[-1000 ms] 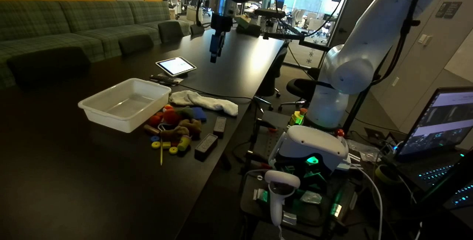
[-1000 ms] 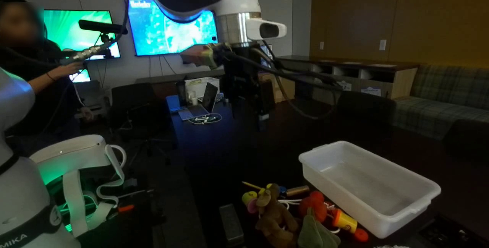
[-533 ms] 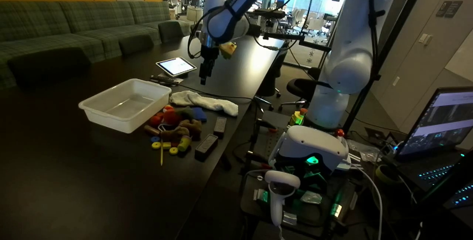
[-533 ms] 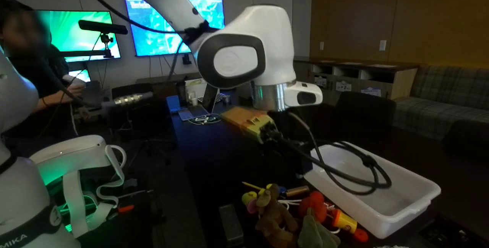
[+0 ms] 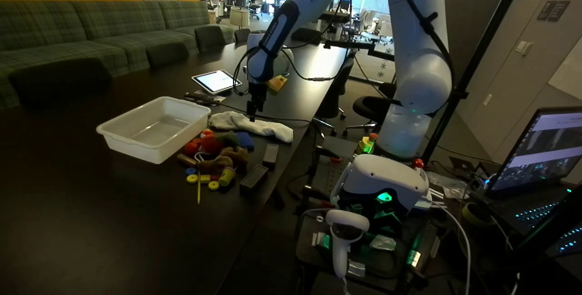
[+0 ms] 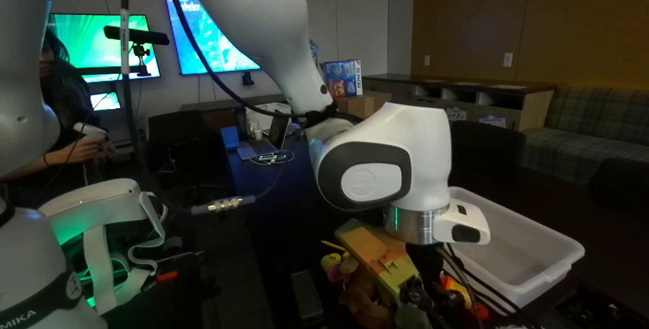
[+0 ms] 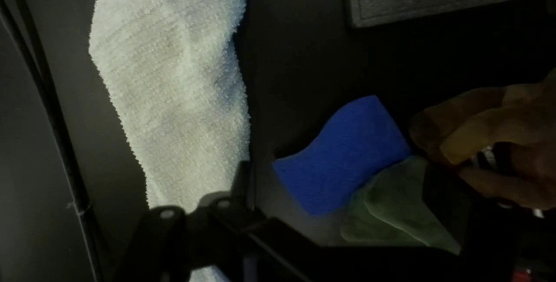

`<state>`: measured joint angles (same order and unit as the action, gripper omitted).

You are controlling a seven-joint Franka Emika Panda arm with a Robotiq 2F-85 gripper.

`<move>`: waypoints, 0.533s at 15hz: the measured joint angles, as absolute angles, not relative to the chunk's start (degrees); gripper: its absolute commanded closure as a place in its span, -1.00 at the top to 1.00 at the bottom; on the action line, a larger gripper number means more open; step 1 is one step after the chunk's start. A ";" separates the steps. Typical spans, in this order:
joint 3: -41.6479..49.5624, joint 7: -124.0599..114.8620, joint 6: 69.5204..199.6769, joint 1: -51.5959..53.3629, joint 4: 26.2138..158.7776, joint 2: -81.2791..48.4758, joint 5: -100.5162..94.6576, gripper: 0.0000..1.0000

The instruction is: Use the cloth to push the objects on the table to the left

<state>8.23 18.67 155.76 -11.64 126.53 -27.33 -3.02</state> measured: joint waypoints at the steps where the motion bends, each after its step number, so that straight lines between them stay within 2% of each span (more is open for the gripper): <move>1: 8.17 18.66 155.76 -12.51 124.83 -29.47 -3.02 1.00; 8: 6.23 18.64 155.32 -18.02 114.90 -40.93 -2.77 1.00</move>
<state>6.23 18.64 155.32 -18.02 114.90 -40.93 -2.77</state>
